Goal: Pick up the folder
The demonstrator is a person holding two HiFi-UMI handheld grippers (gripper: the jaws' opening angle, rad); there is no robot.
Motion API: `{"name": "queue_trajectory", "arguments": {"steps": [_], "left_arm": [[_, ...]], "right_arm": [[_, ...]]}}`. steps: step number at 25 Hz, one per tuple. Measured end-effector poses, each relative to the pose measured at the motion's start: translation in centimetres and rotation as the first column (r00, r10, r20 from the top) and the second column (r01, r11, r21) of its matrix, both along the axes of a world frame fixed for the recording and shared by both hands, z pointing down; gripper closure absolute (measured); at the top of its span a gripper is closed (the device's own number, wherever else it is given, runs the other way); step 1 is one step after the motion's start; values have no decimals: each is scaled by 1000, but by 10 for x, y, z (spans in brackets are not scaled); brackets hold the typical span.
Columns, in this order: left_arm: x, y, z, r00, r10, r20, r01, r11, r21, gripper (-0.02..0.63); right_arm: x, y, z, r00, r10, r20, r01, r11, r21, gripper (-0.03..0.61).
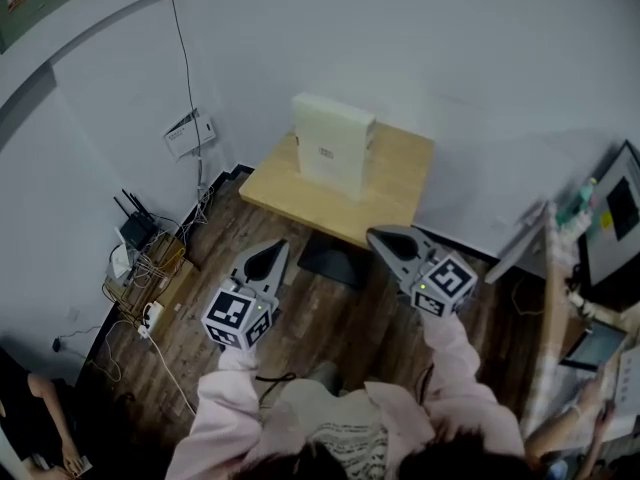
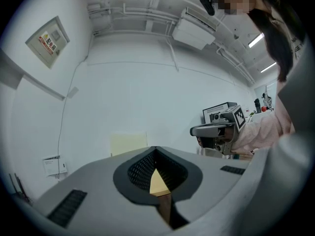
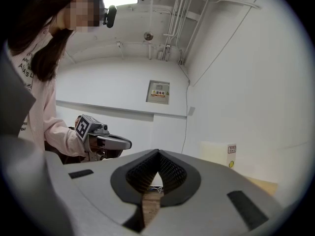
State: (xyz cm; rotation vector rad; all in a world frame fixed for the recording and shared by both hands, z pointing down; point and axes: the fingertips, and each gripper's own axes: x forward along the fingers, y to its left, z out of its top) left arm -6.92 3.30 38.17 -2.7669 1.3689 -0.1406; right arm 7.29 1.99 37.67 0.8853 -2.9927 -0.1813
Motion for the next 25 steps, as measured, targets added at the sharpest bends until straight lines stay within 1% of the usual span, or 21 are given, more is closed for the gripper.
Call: {"name": "queue_trajectory", "arguments": {"steps": [6, 12, 19, 25], "left_arm": [[-5, -11, 11, 1000, -25, -4, 25, 999, -29, 615], [-21, -37, 19, 999, -33, -20, 32, 999, -42, 615], [-29, -80, 10, 1000, 0, -24, -1, 999, -34, 615], [-38, -111, 13, 999, 21, -25, -22, 999, -40, 615]], "right_arm": [[-3, -14, 6, 1000, -1, 24, 1, 1000, -28, 588], [-15, -41, 16, 1000, 5, 11, -4, 999, -47, 588], [-28, -77, 12, 1000, 25, -2, -26, 998, -52, 588], [-36, -103, 13, 999, 43, -3, -43, 998, -45, 588]]}}
